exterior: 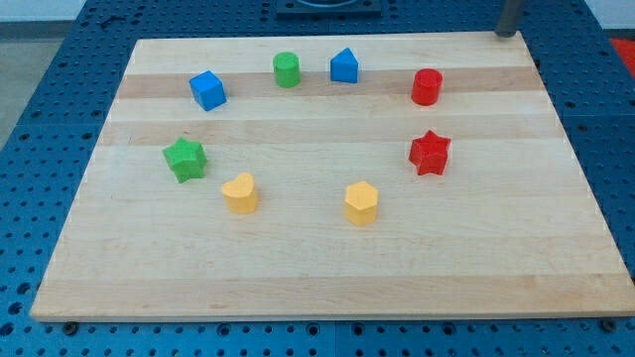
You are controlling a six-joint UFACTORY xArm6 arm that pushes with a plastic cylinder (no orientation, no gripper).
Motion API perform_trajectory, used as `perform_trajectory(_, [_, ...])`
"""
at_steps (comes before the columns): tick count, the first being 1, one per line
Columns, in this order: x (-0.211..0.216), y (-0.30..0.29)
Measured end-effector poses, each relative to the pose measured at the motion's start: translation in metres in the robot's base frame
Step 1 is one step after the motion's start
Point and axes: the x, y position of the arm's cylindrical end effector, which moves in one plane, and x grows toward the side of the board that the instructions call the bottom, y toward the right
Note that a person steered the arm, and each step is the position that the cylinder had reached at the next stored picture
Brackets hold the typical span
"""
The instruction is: Move the blue triangle to the red circle
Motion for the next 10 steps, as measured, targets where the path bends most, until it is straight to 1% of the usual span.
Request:
perform_trajectory(1, [0.0,0.0])
perform_trajectory(2, [0.0,-0.023])
perform_trajectory(4, [0.025,-0.111])
perform_trajectory(5, [0.004,-0.138])
perform_trajectory(6, [0.001,-0.176])
perform_trajectory(7, [0.017,-0.24])
perform_trajectory(8, [0.038,-0.268])
perform_trajectory(9, [0.081,-0.266])
perform_trajectory(10, [0.097,-0.244])
